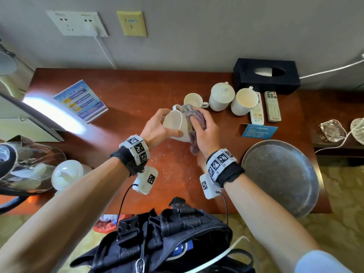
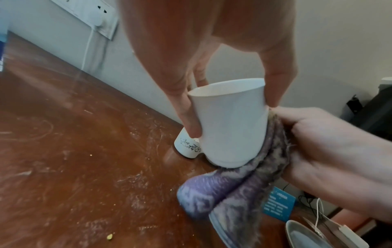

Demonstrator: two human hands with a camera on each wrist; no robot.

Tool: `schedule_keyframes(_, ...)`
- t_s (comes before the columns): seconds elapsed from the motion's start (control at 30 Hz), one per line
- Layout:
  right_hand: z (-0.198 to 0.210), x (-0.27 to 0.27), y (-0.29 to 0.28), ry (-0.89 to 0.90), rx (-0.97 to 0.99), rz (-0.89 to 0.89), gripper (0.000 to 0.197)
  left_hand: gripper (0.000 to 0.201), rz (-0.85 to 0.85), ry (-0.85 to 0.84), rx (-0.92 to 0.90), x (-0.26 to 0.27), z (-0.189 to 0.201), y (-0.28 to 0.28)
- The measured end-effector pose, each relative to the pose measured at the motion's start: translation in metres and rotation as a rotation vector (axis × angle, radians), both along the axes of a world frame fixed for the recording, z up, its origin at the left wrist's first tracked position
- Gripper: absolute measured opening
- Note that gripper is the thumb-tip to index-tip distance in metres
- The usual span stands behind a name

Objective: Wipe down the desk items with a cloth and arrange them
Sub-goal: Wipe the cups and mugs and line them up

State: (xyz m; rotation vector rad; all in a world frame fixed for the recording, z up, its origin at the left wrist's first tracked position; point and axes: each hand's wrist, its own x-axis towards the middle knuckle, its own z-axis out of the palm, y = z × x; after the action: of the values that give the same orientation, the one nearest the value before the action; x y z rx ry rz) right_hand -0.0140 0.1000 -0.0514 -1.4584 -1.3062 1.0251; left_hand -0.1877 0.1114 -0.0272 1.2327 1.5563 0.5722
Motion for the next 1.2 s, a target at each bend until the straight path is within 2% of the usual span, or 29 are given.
schedule_keyframes(0.07, -0.008, -0.002, 0.008, 0.198, -0.149, -0.144, 0.025, 0.092, -0.030, -0.030, -0.005, 0.000, 0.002, -0.003)
schedule_keyframes(0.13, -0.015, -0.002, 0.018, 0.493, -0.331, -0.302, 0.021, 0.092, -0.053, -0.091, -0.002, 0.000, 0.004, -0.004)
schedule_keyframes(0.2, -0.016, 0.000, 0.024, 0.635, -0.445, -0.362, 0.018, 0.093, -0.105, -0.124, -0.010, -0.003, 0.005, -0.003)
schedule_keyframes(0.33, -0.016, -0.004, 0.023, 0.570, -0.351, -0.387, 0.020, 0.104, -0.204, -0.129, -0.095, -0.010, 0.007, 0.004)
schedule_keyframes(0.47, -0.010, -0.015, 0.014, 0.405, -0.200, -0.332, 0.017, 0.097, -0.115, -0.184, -0.157, -0.012, 0.013, 0.008)
schedule_keyframes(0.57, -0.002, -0.018, 0.009, 0.249, -0.085, -0.258, 0.025, 0.097, -0.073, -0.169, -0.133, -0.012, 0.013, 0.010)
schedule_keyframes(0.8, 0.009, -0.019, 0.004, -0.182, 0.192, 0.014, 0.037, 0.090, 0.057, -0.158, -0.067, -0.008, 0.016, 0.011)
schedule_keyframes(0.87, 0.012, -0.014, 0.004, -0.180, 0.188, 0.038, 0.036, 0.089, 0.098, -0.163, -0.040, -0.009, 0.018, 0.011)
schedule_keyframes(1.0, 0.021, 0.010, 0.019, 0.144, 0.012, -0.183, 0.020, 0.083, 0.071, -0.158, -0.050, -0.018, 0.020, 0.012)
schedule_keyframes(1.03, 0.023, 0.015, 0.023, 0.179, -0.005, -0.215, 0.019, 0.083, 0.041, -0.146, -0.050, -0.020, 0.020, 0.012)
schedule_keyframes(1.1, 0.029, 0.018, 0.025, 0.186, -0.026, -0.175, 0.018, 0.083, -0.020, -0.125, -0.039, -0.021, 0.021, 0.010)
schedule_keyframes(1.2, 0.038, 0.004, 0.017, 0.150, 0.011, -0.010, 0.020, 0.083, -0.085, -0.095, -0.021, -0.019, 0.020, 0.006)
